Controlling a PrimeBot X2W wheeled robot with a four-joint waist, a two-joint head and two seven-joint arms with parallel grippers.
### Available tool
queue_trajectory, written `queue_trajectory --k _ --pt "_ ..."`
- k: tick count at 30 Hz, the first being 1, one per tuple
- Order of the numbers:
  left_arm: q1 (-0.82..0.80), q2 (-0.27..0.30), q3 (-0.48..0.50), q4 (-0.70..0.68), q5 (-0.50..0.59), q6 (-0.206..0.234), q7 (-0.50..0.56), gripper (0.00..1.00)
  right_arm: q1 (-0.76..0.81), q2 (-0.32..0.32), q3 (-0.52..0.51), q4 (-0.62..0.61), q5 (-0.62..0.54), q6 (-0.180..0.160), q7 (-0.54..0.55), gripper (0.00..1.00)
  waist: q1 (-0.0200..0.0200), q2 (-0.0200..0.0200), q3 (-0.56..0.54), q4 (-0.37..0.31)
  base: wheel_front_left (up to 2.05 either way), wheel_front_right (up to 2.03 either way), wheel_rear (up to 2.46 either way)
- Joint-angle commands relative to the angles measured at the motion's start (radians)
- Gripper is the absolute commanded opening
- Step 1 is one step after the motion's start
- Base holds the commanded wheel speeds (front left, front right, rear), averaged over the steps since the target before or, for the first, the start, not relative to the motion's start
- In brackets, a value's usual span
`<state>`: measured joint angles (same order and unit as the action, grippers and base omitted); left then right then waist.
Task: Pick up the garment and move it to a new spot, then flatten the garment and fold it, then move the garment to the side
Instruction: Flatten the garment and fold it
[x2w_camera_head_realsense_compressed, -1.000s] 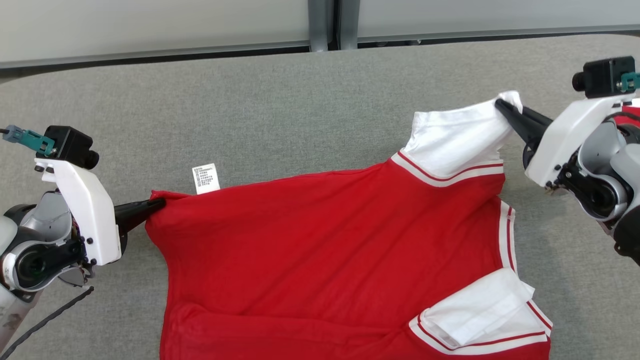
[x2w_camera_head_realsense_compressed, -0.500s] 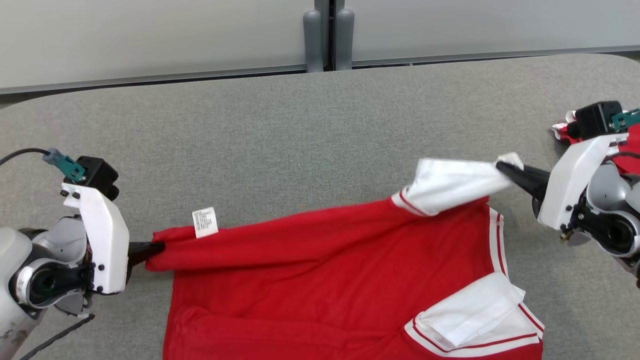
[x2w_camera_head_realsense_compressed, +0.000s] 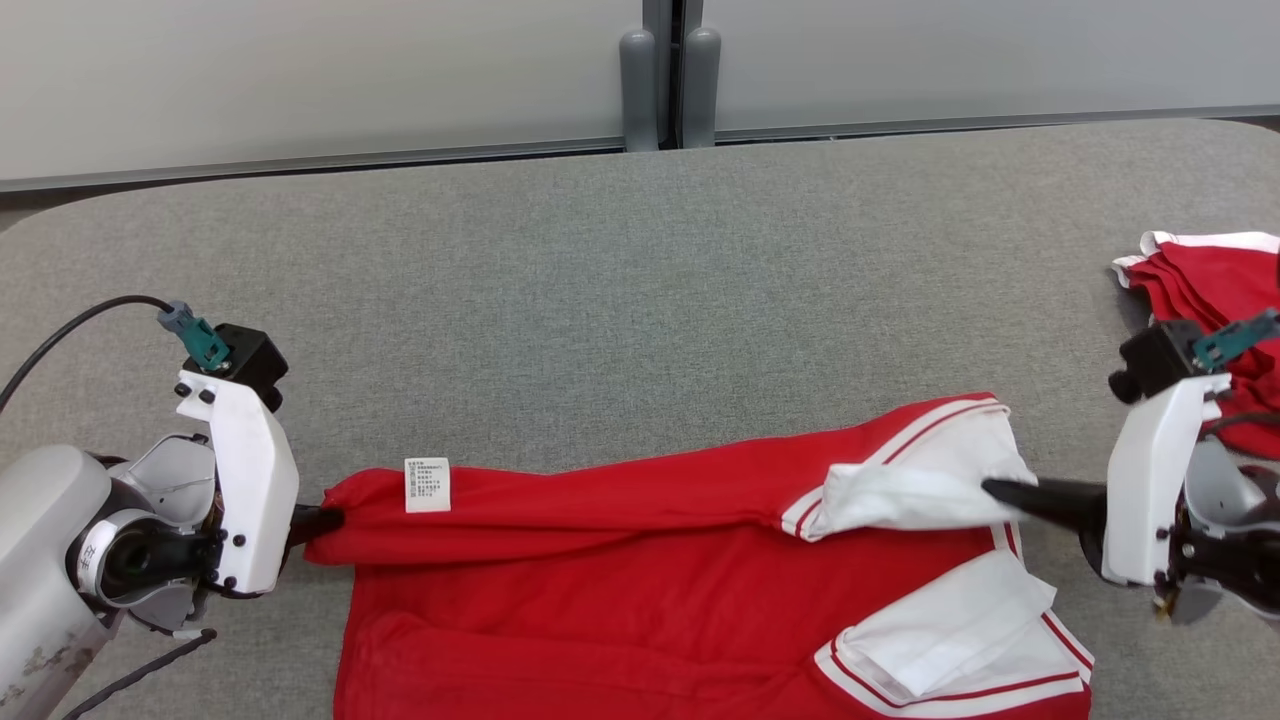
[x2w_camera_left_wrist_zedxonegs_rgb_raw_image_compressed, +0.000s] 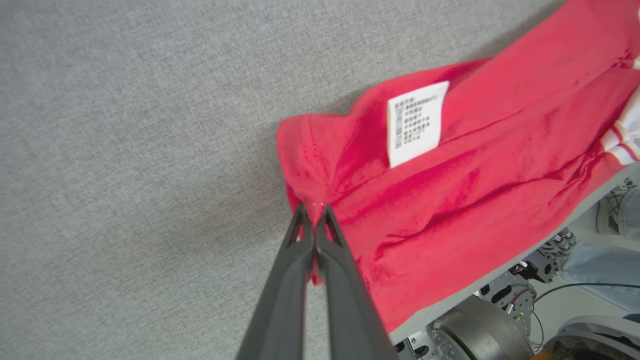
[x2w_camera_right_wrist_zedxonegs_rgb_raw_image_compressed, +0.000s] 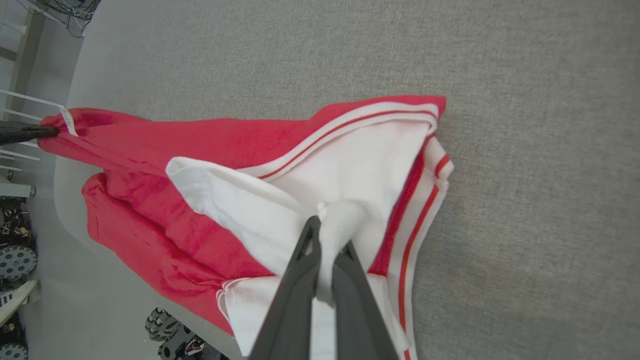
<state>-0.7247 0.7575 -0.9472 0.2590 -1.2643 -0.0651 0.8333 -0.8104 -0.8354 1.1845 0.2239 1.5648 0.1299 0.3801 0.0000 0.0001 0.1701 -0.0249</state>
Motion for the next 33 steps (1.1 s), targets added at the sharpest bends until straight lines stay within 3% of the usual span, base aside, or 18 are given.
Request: queue_trajectory --k 1,7,15,16,17,18,19,20,27,33 --pt "-0.006 -0.002 -0.003 0.01 0.004 -0.002 0.004 0.0 0.024 -0.019 0.006 -0.017 0.006 0.002 0.011 0.0 0.0 -0.0001 -0.003 -0.002 0.0 0.0 0.0" --pt "0.018 -0.004 -0.012 0.034 -0.015 -0.012 0.01 0.0 0.076 -0.089 0.012 -0.115 0.026 0.002 0.0 0.0 0.0 -0.0001 -0.01 -0.011 0.0 0.0 0.0" --pt "0.048 -0.002 -0.022 0.038 -0.029 -0.017 0.022 0.0 0.115 -0.106 0.035 -0.127 0.015 0.002 0.0 0.0 0.0 -0.0001 -0.014 -0.016 0.0 0.0 0.0" --pt "0.053 -0.004 -0.025 0.038 -0.032 -0.017 0.027 0.0 0.121 -0.099 0.037 -0.124 0.013 0.002 -0.004 0.16 0.0 -0.0001 -0.015 -0.016 0.0 0.0 0.0" --pt "0.06 -0.005 -0.03 0.039 -0.036 -0.018 0.031 0.06 0.129 -0.091 0.041 -0.123 0.016 0.002 0.0 0.38 0.0 -0.0001 -0.017 -0.016 0.0 0.0 0.0" --pt "0.066 -0.005 -0.035 0.039 -0.038 -0.019 0.039 0.31 0.135 -0.088 0.044 -0.119 0.017 0.002 0.001 0.83 0.0 -0.0001 -0.018 -0.015 0.0 0.0 0.0" --pt "0.068 -0.005 -0.037 0.039 -0.036 -0.02 0.04 0.73 0.138 -0.086 0.044 -0.114 0.014 0.002 -0.002 1.0 0.0 -0.0001 -0.02 -0.015 0.0 0.0 0.0" --pt "0.068 -0.005 -0.04 0.04 -0.032 -0.019 0.041 1.0 0.143 -0.082 0.046 -0.112 0.016 0.002 0.0 1.0 0.0 -0.0001 -0.022 -0.014 0.0 0.0 0.0" --pt "0.082 -0.004 -0.034 0.046 -0.041 -0.024 0.022 1.0 0.167 -0.099 0.041 -0.115 0.025 0.002 -0.022 1.0 0.0 -0.0001 -0.057 -0.007 0.0 0.0 0.0" --pt "0.056 0.034 0.028 -0.011 0.014 -0.026 -0.126 1.0 0.185 -0.136 -0.048 -0.158 0.001 0.002 -0.241 1.0 0.0 -0.0001 -0.089 -0.001 0.0 0.0 0.0"
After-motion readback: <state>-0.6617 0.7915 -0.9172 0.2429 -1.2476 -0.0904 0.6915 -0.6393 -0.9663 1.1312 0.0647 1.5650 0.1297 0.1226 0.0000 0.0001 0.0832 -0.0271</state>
